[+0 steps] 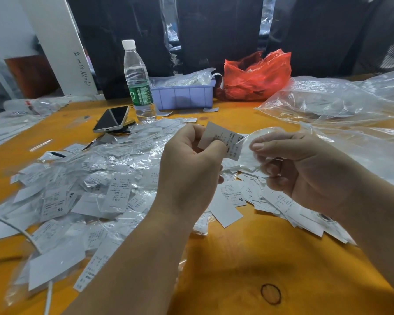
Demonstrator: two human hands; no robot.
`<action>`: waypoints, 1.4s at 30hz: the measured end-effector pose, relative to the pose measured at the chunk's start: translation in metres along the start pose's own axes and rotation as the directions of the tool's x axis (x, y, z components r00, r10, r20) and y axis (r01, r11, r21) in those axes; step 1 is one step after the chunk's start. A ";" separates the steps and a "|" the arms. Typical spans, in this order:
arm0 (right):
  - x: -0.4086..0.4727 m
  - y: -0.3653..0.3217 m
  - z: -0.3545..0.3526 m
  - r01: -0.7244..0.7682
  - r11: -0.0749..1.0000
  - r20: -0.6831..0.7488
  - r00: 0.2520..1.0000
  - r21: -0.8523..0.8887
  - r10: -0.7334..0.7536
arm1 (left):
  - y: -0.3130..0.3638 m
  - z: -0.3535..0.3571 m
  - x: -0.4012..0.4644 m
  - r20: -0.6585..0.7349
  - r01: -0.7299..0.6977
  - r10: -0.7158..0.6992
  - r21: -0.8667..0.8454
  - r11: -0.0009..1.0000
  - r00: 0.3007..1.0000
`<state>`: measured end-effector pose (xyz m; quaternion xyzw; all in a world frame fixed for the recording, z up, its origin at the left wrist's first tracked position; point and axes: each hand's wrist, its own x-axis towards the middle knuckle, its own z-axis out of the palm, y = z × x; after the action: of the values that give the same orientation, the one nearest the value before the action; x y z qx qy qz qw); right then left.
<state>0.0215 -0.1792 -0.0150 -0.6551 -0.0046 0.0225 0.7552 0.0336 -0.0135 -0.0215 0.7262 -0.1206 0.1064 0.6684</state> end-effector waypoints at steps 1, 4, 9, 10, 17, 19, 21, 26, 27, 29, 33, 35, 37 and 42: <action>0.000 0.000 0.001 0.004 1.000 0.010 1.000 -0.003 -0.004 | 0.000 0.000 0.000 0.008 0.020 -0.020 -0.022 1.000 1.000; -0.001 0.000 0.001 0.018 1.000 -0.005 1.000 0.004 -0.018 | 0.000 0.000 0.001 0.034 0.063 -0.060 -0.073 0.995 0.998; 0.000 0.000 0.000 0.020 1.000 -0.077 0.997 0.023 -0.018 | 0.000 0.000 0.002 0.044 0.061 -0.058 -0.076 0.995 0.997; -0.001 0.000 0.000 0.017 1.000 -0.082 0.997 0.020 -0.015 | -0.001 -0.001 0.002 0.045 0.060 -0.057 -0.072 0.996 0.997; 0.001 0.000 -0.004 -0.024 0.999 -0.132 0.991 0.023 0.027 | 0.000 -0.001 0.002 0.056 0.021 -0.020 -0.015 1.000 0.998; 0.002 0.000 -0.004 -0.033 0.999 -0.147 0.988 0.030 0.037 | 0.000 0.000 0.000 0.059 -0.033 0.029 0.059 0.998 0.998; 0.002 0.000 -0.005 -0.041 0.999 -0.144 0.989 0.028 0.044 | 0.001 0.001 -0.003 0.064 -0.082 0.075 0.122 0.989 0.995; 0.001 0.001 -0.004 -0.055 0.998 -0.139 0.989 0.012 0.056 | 0.002 0.003 -0.004 0.048 -0.118 0.111 0.179 0.977 0.993; 0.001 0.001 -0.004 -0.055 0.998 -0.143 0.988 0.012 0.056 | 0.003 0.003 -0.004 0.047 -0.119 0.112 0.178 0.977 0.993; 0.001 0.002 -0.003 -0.055 0.998 -0.152 0.987 0.012 0.057 | 0.003 0.003 -0.004 0.049 -0.121 0.114 0.178 0.977 0.992; 0.002 0.002 -0.003 -0.051 0.999 -0.148 0.988 0.003 0.050 | 0.002 0.002 -0.004 0.052 -0.123 0.116 0.166 0.978 0.992; 0.002 0.003 -0.003 -0.042 0.999 -0.153 0.987 0.002 0.042 | 0.002 0.002 -0.004 0.051 -0.120 0.114 0.154 0.981 0.992; 0.003 0.003 -0.003 -0.034 0.999 -0.164 0.986 0.006 0.035 | 0.001 0.001 -0.004 0.049 -0.114 0.108 0.145 0.983 0.993; 0.003 0.003 -0.005 -0.026 1.000 -0.192 0.981 0.013 0.028 | 0.000 0.001 -0.003 0.047 -0.107 0.101 0.132 0.986 0.994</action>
<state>0.0244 -0.1833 -0.0185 -0.6503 0.0773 -0.0304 0.7552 0.0304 -0.0140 -0.0228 0.7642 -0.1643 0.1344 0.6090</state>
